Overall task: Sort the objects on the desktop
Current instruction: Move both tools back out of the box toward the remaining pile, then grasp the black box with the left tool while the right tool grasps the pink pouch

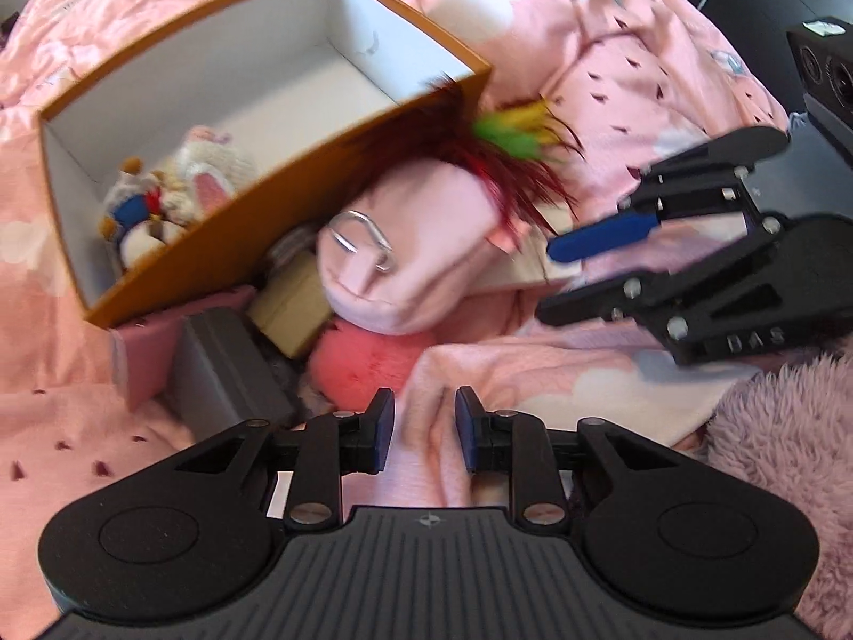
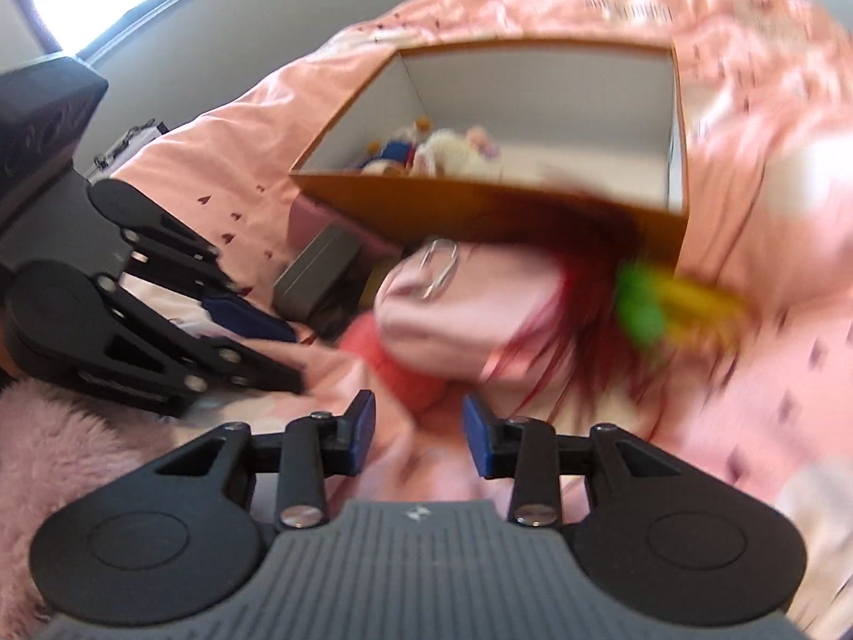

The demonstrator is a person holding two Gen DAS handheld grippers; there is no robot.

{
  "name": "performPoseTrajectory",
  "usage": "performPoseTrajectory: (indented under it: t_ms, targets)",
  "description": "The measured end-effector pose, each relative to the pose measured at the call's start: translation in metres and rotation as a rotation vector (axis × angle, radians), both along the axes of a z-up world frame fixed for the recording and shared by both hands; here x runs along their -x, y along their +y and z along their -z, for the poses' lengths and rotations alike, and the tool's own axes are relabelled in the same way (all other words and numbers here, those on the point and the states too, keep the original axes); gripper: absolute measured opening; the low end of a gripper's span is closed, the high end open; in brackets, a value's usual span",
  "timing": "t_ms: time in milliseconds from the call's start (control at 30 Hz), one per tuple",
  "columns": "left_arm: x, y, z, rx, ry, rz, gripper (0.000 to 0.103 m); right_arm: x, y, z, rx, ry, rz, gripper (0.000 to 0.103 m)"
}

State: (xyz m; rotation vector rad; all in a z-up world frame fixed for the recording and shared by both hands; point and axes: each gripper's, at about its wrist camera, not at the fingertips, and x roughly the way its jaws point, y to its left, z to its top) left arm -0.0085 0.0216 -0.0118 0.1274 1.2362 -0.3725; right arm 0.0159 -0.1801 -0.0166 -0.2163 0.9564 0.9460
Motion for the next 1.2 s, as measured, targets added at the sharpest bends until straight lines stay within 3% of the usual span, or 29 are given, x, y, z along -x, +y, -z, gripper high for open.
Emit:
performPoseTrajectory:
  t_ms: [100,167,300,400,500,767,833,900,1033,1200]
  targets:
    - [-0.002,0.011,-0.01,-0.041,-0.037,-0.05,0.036,-0.006,0.014,-0.002,0.068,-0.127,-0.076,0.044]
    - [-0.007,0.021,-0.013,-0.076,-0.057,-0.103,0.053,-0.008,0.025,0.002,0.112,-0.2,-0.154,0.053]
    - [-0.014,0.036,-0.011,-0.163,-0.068,-0.169,0.053,-0.009,0.044,0.012,0.181,-0.285,-0.293,0.056]
    - [-0.018,0.047,-0.007,-0.177,-0.052,-0.21,0.053,0.001,0.058,0.026,0.268,-0.382,-0.417,0.057]
    - [-0.018,0.051,-0.004,-0.173,-0.045,-0.213,0.053,0.013,0.069,0.038,0.349,-0.505,-0.51,0.065]
    - [-0.017,0.051,0.002,-0.17,-0.039,-0.221,0.053,0.012,0.083,0.055,0.413,-0.499,-0.566,0.072]
    - [-0.016,0.051,0.003,-0.169,-0.038,-0.221,0.053,0.013,0.084,0.057,0.417,-0.506,-0.553,0.069]
    - [-0.016,0.051,0.004,-0.17,-0.036,-0.222,0.053,0.014,0.083,0.058,0.43,-0.542,-0.523,0.055]
    - [-0.017,0.052,0.007,-0.182,-0.04,-0.231,0.054,0.02,0.076,0.05,0.396,-0.575,-0.49,0.042]
    - [-0.02,0.054,0.01,-0.167,-0.035,-0.259,0.055,0.013,0.061,0.015,0.237,-0.505,-0.361,0.037]
